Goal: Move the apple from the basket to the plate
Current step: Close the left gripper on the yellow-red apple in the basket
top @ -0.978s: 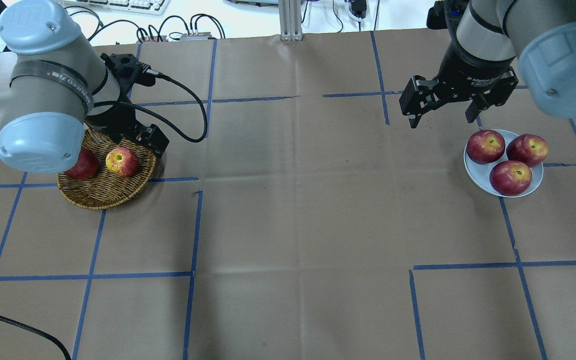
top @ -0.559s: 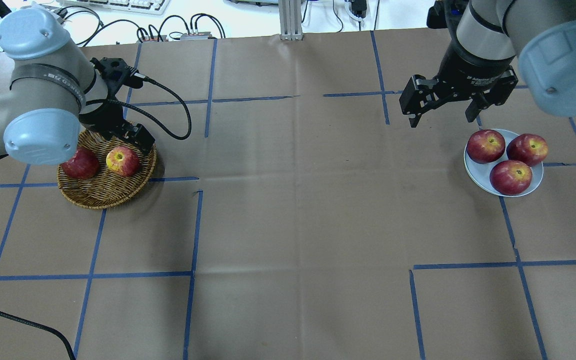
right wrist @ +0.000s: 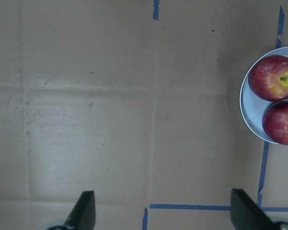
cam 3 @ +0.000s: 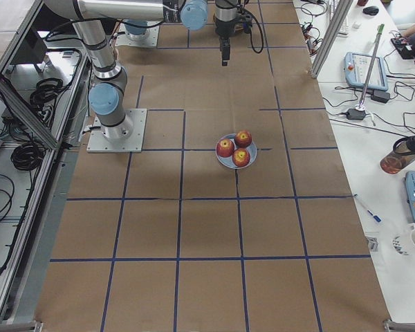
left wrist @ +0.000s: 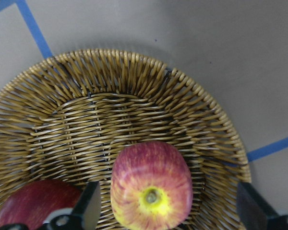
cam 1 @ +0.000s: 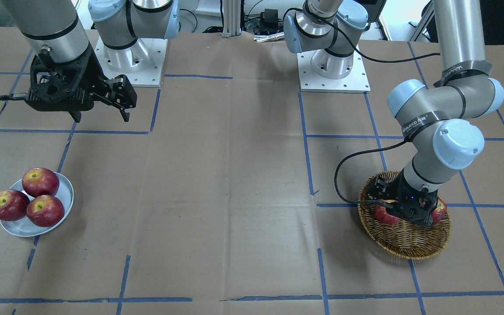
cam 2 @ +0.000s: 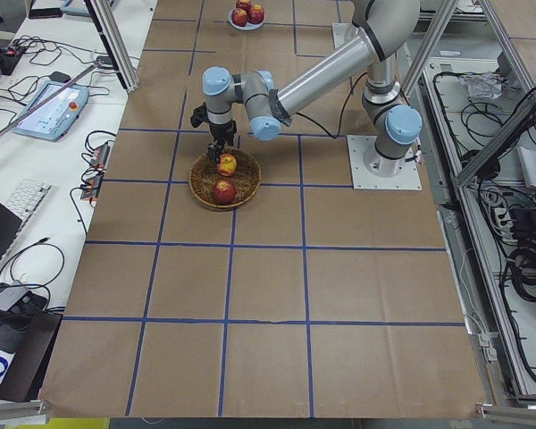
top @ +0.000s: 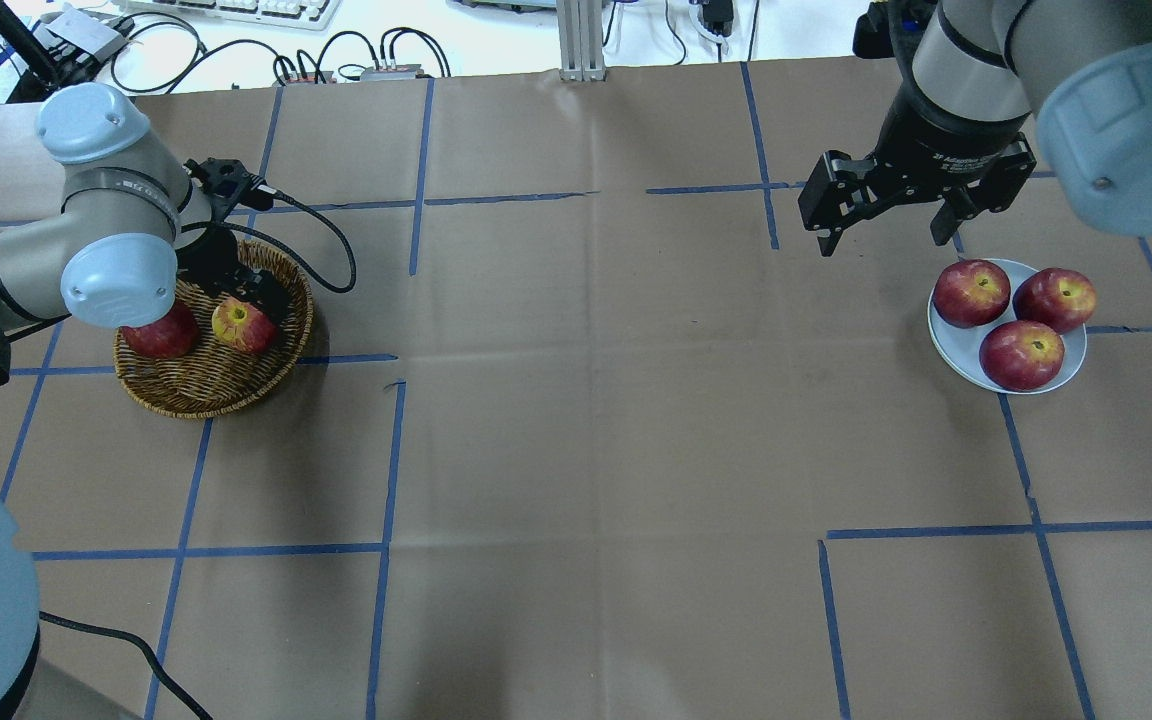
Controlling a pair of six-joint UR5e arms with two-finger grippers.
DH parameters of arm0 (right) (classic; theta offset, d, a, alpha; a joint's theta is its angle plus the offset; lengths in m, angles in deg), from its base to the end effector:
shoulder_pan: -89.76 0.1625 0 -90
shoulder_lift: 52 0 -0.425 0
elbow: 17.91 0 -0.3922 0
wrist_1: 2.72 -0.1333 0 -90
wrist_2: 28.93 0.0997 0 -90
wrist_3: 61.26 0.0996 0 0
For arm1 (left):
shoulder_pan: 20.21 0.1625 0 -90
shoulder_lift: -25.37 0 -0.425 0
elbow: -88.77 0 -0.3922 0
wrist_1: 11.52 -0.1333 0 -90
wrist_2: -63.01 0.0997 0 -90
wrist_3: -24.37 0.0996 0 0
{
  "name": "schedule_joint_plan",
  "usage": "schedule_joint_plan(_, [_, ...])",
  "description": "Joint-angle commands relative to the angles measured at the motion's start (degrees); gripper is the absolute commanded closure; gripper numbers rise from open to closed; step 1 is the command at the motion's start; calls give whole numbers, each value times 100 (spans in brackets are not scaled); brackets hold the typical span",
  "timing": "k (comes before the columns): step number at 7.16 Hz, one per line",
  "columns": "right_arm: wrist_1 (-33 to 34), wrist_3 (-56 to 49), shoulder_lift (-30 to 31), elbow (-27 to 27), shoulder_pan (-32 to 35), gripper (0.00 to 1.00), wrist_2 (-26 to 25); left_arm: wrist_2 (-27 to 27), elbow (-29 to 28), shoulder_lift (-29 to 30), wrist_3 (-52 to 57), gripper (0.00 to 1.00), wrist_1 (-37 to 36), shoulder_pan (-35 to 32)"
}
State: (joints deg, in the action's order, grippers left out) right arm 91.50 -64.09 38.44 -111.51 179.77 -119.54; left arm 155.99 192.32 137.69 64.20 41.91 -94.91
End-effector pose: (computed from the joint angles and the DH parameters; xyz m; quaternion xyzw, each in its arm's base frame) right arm 0.1323 -0.4898 0.4681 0.0247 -0.9996 0.0091 0.0055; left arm 0.0295 -0.5934 0.2276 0.2122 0.9769 0.0066 0.0259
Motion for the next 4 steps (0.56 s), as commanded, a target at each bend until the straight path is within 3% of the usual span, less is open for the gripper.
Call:
schedule_joint_plan(1, [0, -7, 0, 0, -1, 0, 0, 27, -10, 149, 16, 0, -9, 17])
schedule_joint_plan(4, [0, -7, 0, 0, -1, 0, 0, 10, -9, 342, 25, 0, -9, 219])
